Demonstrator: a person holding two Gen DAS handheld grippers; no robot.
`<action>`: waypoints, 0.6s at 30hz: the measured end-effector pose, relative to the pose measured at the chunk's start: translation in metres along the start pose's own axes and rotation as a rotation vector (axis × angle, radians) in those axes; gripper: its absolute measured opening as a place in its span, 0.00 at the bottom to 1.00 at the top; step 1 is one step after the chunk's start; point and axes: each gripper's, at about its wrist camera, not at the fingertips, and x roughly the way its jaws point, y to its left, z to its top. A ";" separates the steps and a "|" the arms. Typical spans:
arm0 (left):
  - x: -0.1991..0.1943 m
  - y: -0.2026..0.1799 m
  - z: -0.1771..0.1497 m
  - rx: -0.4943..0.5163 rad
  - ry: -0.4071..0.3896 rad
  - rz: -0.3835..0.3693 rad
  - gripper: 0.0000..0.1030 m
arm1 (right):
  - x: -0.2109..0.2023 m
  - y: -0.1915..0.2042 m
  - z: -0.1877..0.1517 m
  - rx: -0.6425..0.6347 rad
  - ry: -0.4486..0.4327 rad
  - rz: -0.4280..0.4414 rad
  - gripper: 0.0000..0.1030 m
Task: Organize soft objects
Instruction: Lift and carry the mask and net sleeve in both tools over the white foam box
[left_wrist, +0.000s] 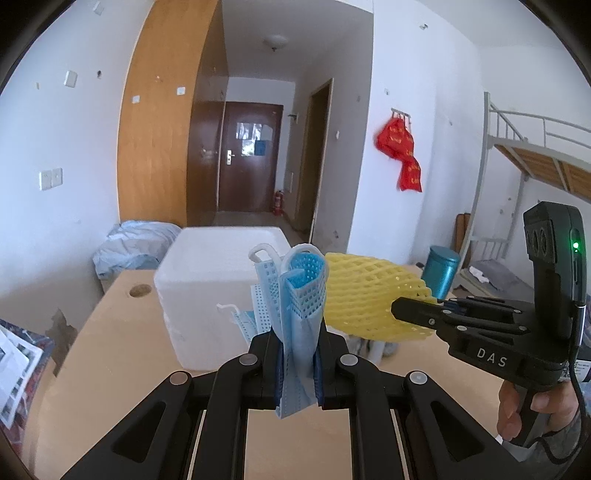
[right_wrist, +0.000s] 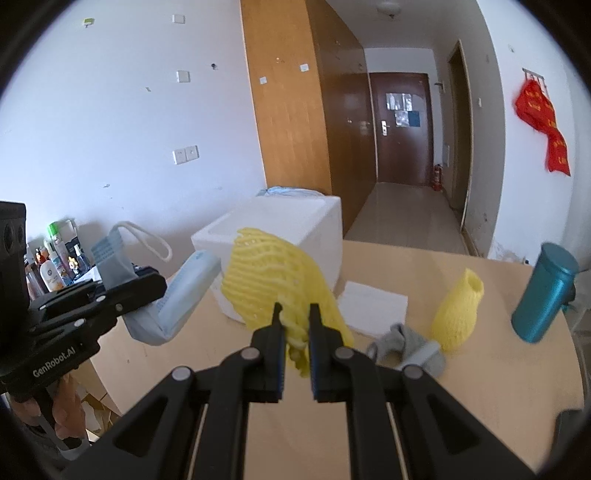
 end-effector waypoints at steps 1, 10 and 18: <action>0.000 0.001 0.004 0.002 -0.004 0.003 0.13 | 0.002 0.001 0.005 -0.006 -0.004 0.001 0.13; 0.005 0.015 0.026 -0.003 -0.027 0.033 0.13 | 0.013 0.003 0.033 -0.032 -0.017 0.011 0.13; 0.016 0.027 0.050 0.007 -0.045 0.052 0.13 | 0.026 0.003 0.055 -0.049 -0.022 0.013 0.13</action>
